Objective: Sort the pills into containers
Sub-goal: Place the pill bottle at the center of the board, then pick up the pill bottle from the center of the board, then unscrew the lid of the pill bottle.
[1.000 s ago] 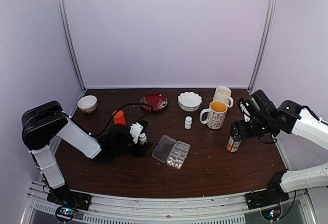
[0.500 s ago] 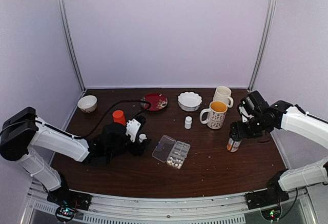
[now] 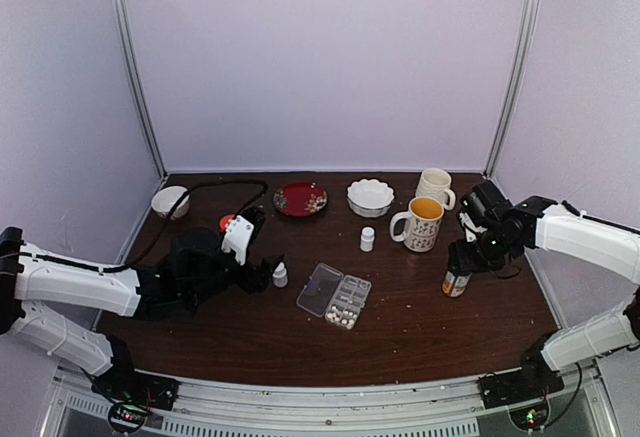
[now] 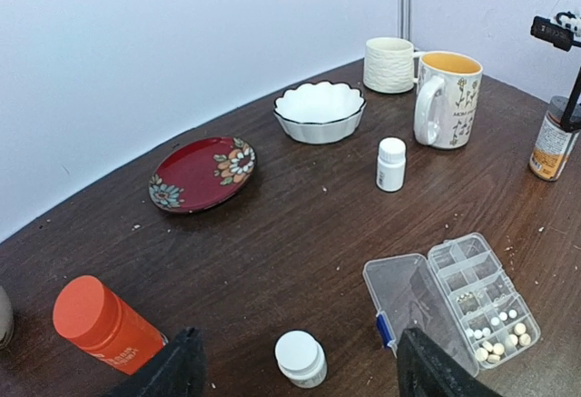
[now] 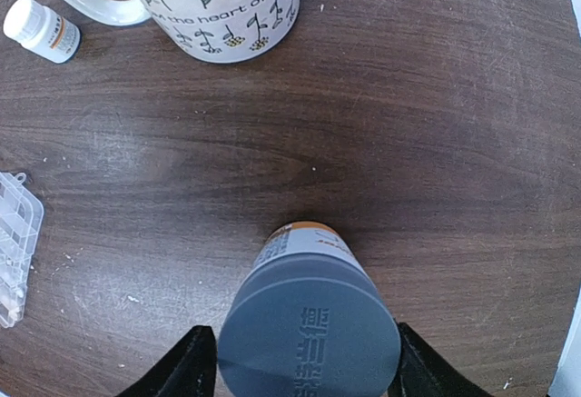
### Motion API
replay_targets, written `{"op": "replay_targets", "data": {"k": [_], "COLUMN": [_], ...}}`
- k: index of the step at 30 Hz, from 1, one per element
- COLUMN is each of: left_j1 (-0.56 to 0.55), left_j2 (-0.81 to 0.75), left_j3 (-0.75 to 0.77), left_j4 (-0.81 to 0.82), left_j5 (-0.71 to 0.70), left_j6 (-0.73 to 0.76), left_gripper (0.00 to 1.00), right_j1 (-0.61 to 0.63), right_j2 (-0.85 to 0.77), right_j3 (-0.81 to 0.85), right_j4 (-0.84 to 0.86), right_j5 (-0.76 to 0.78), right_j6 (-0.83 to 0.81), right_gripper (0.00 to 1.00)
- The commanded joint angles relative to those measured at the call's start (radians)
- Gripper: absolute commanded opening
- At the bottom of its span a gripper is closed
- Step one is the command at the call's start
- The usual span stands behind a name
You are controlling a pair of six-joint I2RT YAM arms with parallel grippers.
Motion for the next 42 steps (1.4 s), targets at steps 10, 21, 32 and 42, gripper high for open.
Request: {"op": "replay_targets", "data": {"k": [10,21,32,42], "left_j1": [-0.016,-0.082,-0.118,-0.166], "left_j2": [-0.029,-0.015,0.097,0.172], "left_j3": [0.011,0.151,0.174,0.172], "left_j4": [-0.046,-0.054,0.296,0.454], "left_j5": [-0.003,0.033,0.393,0.353], "left_j6": [0.038,0.131,0.412,0.519], "left_gripper": [0.75,0.96,0.98,0.97], "right_j1": [-0.008,-0.002,0.163,0.317], "right_j2": [-0.022,-0.296,-0.350,-0.286], "right_j3": [0.048,0.030,0.031,0.075], "right_j4": [-0.002,0.151,0.452,0.541], "right_j5": [0.065,-0.378,-0.701,-0.675], "right_j6": [-0.047,-0.088,0.105,0.132], "right_gripper": [0.49,0.30,0.26,0.26]}}
